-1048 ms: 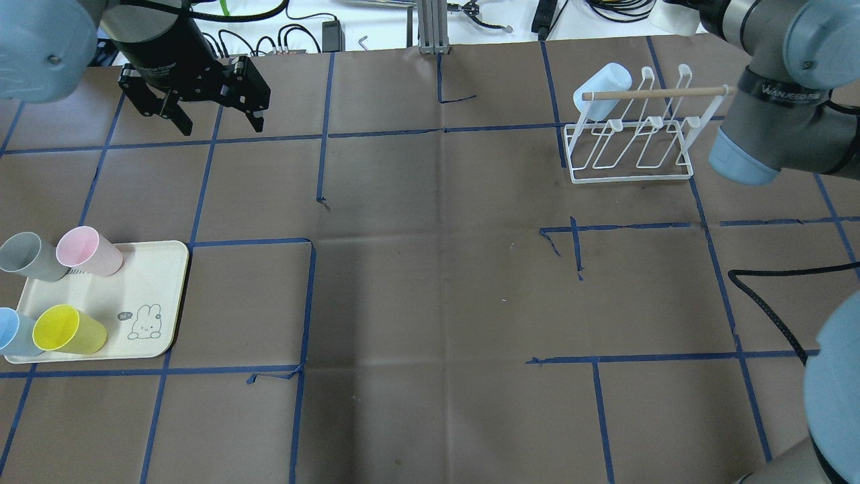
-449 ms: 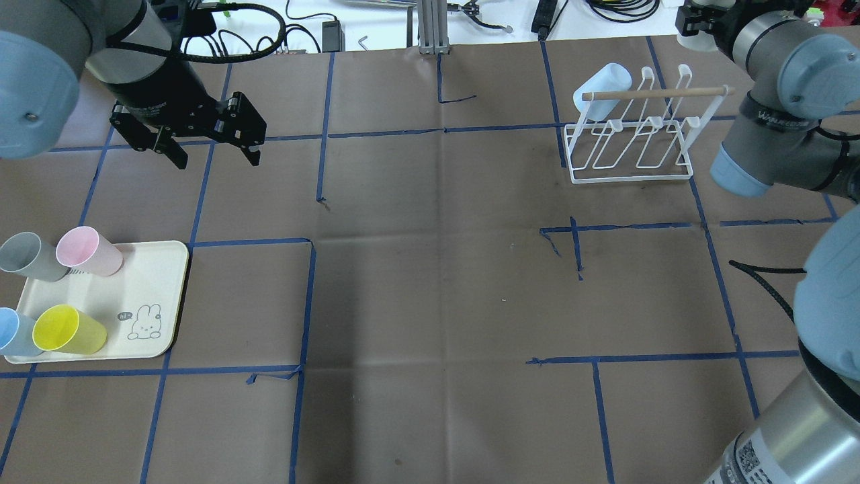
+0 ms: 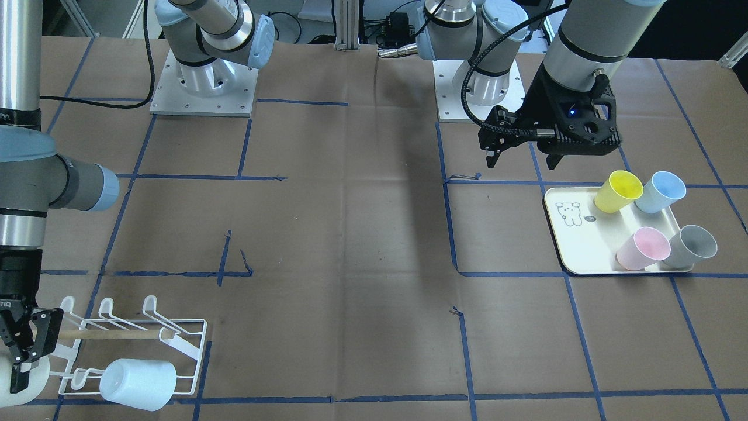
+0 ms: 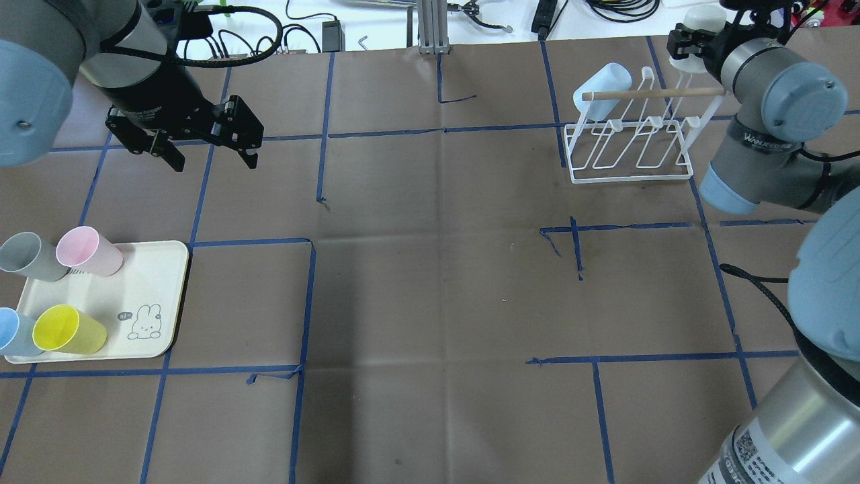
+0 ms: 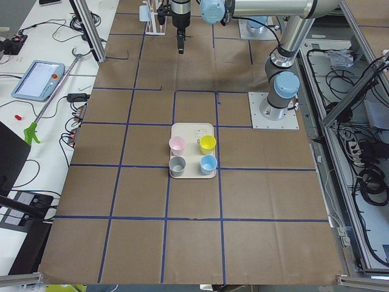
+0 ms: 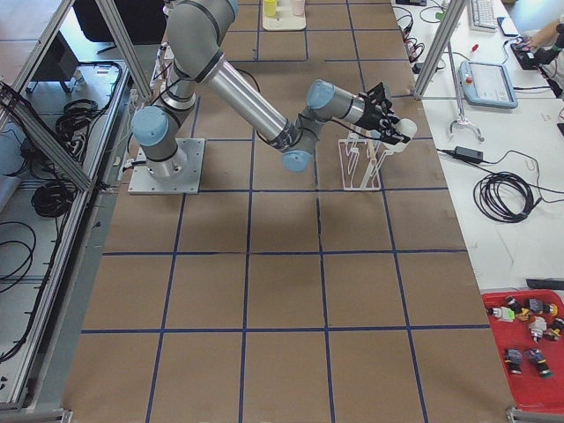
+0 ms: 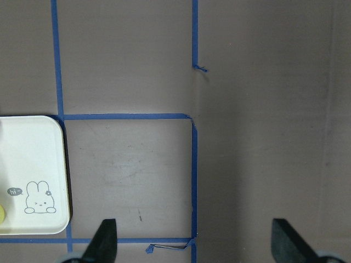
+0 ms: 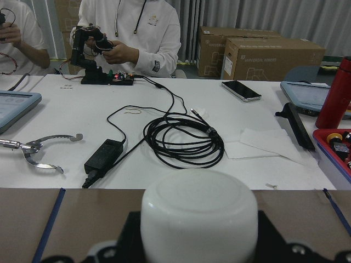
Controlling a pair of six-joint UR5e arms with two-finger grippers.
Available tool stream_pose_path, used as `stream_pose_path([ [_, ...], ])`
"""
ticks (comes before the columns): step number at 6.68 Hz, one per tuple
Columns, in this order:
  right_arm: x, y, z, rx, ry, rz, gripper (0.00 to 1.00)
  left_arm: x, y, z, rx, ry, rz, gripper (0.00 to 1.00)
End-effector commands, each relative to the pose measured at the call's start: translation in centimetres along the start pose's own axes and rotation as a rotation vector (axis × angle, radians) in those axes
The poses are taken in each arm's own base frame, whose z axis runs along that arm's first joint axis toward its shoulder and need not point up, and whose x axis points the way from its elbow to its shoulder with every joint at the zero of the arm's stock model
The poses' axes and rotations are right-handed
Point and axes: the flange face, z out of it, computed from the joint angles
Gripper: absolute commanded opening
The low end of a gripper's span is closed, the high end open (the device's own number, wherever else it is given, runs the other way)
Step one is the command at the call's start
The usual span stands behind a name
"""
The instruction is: Transfer IKEA cup to right arm and place on rack
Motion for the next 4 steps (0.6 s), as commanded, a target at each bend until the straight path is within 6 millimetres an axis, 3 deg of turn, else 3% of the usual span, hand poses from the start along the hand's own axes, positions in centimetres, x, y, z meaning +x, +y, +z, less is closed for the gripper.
stream_pose_path([
  [1,0.00,1.62,0.69,-0.018,-0.001,0.005,0.18,0.00,0.14,-0.22,0.004,-0.001,-0.002,1.00],
  [2,-0.01,1.93,0.89,-0.016,-0.001,0.005,0.27,0.07,0.13,-0.19,0.007,-0.001,-0.005,1.00],
  [3,-0.04,1.86,0.85,-0.016,-0.004,0.026,0.99,0.15,0.12,-0.22,0.010,-0.001,-0.006,1.00],
  [4,-0.13,1.87,0.88,-0.023,-0.006,0.055,1.00,0.15,0.05,-0.22,0.011,-0.001,-0.009,1.00],
])
